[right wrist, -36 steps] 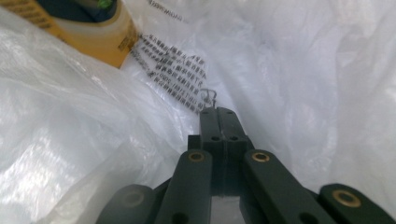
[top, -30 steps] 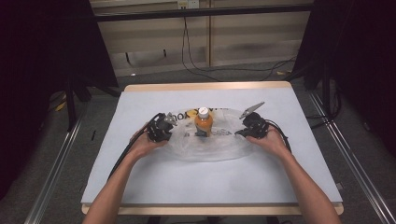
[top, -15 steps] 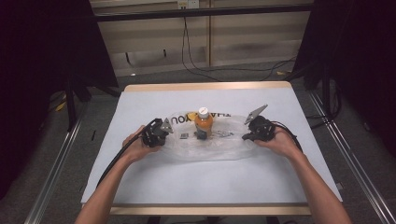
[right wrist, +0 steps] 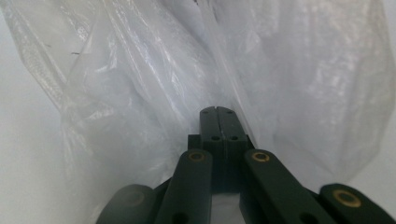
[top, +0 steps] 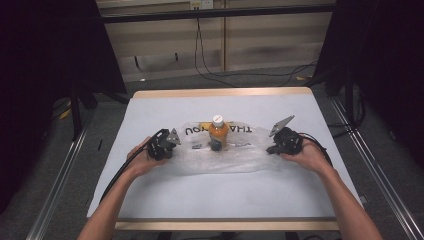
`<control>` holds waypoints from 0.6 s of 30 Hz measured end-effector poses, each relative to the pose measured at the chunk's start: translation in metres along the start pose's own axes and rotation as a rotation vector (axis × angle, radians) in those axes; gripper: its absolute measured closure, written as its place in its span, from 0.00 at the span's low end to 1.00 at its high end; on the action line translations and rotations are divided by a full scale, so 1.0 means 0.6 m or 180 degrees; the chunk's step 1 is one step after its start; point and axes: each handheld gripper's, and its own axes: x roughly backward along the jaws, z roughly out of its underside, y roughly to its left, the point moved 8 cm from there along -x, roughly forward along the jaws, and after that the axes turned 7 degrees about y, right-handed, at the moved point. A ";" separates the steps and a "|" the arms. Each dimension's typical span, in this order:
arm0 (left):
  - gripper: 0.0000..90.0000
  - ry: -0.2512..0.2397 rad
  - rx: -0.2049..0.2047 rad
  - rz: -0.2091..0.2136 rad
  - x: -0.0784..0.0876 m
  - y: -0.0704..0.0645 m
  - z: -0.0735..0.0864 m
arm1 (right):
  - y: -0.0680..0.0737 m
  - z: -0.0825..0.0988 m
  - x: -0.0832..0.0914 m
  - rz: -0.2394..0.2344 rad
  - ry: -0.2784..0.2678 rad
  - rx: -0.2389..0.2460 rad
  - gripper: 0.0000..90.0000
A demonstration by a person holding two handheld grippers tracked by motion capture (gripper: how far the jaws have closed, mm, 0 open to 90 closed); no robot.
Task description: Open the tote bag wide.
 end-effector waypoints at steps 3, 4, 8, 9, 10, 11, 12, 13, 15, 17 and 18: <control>1.00 -0.0086 0.0079 0.0052 0.001 0.002 0.004 | -0.002 0.011 0.004 -0.0018 -0.0040 -0.0049 1.00; 1.00 -0.0130 0.0163 0.0092 0.000 0.003 0.004 | -0.004 0.013 0.004 -0.0062 -0.0114 -0.0153 1.00; 1.00 -0.0246 0.0343 0.0191 0.004 0.008 -0.004 | -0.005 0.006 0.003 -0.0108 -0.0171 -0.0253 1.00; 1.00 -0.0367 0.0396 0.0189 0.013 0.008 -0.014 | -0.006 -0.006 0.004 -0.0174 -0.0302 -0.0265 1.00; 1.00 -0.0367 0.0396 0.0189 0.013 0.008 -0.014 | -0.006 -0.010 0.006 -0.0195 -0.0345 -0.0274 1.00; 1.00 -0.0541 0.0460 0.0188 0.030 0.008 -0.027 | -0.005 -0.019 0.010 -0.0235 -0.0412 -0.0269 1.00; 1.00 -0.0619 0.0490 0.0178 0.038 0.009 -0.033 | -0.003 -0.025 0.014 -0.0252 -0.0442 -0.0276 1.00; 1.00 -0.0619 0.0490 0.0178 0.038 0.009 -0.033 | -0.003 -0.025 0.014 -0.0252 -0.0442 -0.0276 1.00; 1.00 -0.0760 0.0487 0.0216 0.058 0.012 -0.040 | 0.000 -0.038 0.023 -0.0243 -0.0505 -0.0250 1.00; 1.00 -0.0923 0.0562 0.0262 0.076 0.012 -0.047 | 0.003 -0.051 0.031 -0.0258 -0.0608 -0.0209 1.00; 1.00 -0.0988 0.0545 0.0236 0.092 0.013 -0.049 | 0.011 -0.064 0.042 -0.0283 -0.0663 -0.0203 1.00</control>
